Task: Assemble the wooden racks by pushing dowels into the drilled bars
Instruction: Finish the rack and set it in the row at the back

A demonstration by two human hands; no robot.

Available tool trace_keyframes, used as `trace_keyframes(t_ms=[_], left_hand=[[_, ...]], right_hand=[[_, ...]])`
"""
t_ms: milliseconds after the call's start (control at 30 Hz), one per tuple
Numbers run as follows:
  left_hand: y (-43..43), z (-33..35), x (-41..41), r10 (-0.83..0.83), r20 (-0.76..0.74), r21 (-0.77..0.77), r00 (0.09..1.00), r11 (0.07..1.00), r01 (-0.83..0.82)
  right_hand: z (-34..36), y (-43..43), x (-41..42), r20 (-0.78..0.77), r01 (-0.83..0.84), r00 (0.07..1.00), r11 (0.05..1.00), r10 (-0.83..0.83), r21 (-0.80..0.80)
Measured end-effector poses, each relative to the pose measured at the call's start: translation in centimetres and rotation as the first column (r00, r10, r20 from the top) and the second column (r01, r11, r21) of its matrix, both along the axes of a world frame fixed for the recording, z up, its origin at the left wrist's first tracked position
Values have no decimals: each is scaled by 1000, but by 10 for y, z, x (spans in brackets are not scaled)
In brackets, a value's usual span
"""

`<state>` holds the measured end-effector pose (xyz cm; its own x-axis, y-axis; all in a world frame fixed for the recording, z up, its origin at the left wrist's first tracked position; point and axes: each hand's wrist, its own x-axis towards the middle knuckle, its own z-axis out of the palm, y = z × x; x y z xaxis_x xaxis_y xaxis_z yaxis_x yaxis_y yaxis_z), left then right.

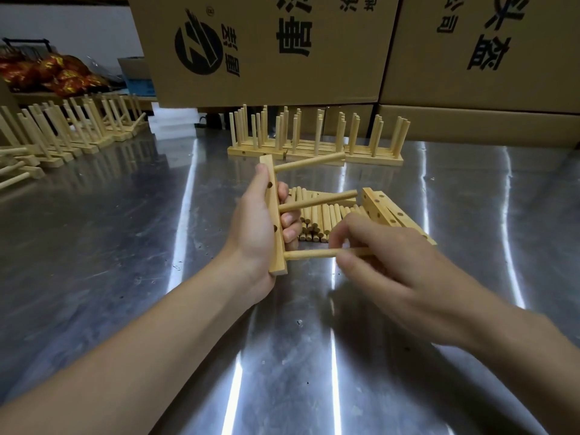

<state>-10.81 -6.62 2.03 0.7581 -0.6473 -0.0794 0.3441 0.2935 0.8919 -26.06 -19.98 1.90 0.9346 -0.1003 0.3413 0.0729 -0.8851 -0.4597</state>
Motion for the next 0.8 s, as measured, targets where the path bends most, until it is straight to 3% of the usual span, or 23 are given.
trace_keyframes(t_ms=[100,267,367,467,533,600,800], left_hand=[[-1,1,-4,-26,18,4,1000,1000,26],[-1,1,-9,-82,76,2,994,997,82],[-1,0,-12,-92,89,13,992,996,91],[-2,-3,-16,-82,98,5,992,997,81],[-3,-5,-18,-78,101,0,992,997,79],[-3,-4,-17,-80,95,-11,992,997,81],[-3,-2,-11,-93,53,18,994,996,93]], right_hand=[[-3,9,5,-15,-32,999,991,30,-129],[-5,14,9,98,-95,991,995,95,-11],[-7,17,9,58,-113,993,979,104,171],[-7,16,10,-77,-58,992,891,103,450],[-5,16,10,-162,-7,981,853,107,522],[-3,16,10,-173,-24,977,867,126,497],[-7,16,8,-31,-86,995,977,93,195]])
